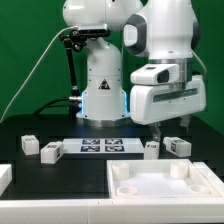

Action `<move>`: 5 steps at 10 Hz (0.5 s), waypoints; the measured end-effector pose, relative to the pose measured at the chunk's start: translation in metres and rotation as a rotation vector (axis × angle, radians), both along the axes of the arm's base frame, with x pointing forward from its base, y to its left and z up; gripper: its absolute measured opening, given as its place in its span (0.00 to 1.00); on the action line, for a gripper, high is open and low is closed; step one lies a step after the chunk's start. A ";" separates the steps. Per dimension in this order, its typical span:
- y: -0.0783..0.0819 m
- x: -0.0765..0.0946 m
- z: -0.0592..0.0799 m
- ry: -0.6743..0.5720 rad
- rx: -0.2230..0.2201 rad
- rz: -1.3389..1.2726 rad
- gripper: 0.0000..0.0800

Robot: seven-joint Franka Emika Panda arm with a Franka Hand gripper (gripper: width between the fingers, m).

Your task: Assemble one leg

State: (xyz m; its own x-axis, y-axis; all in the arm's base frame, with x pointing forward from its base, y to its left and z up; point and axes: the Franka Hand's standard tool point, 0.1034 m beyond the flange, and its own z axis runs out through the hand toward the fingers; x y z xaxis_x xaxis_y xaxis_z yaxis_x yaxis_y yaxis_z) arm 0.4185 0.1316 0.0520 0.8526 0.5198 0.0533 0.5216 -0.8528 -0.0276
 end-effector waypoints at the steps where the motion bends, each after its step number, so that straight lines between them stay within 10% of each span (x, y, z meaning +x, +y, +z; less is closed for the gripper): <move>1: 0.007 -0.002 -0.001 0.004 0.012 -0.089 0.81; 5: 0.012 -0.006 -0.003 0.041 0.014 -0.194 0.81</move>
Offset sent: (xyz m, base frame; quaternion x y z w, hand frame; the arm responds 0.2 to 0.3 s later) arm 0.0000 0.0000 0.0000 0.0000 0.0000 0.0000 1.0000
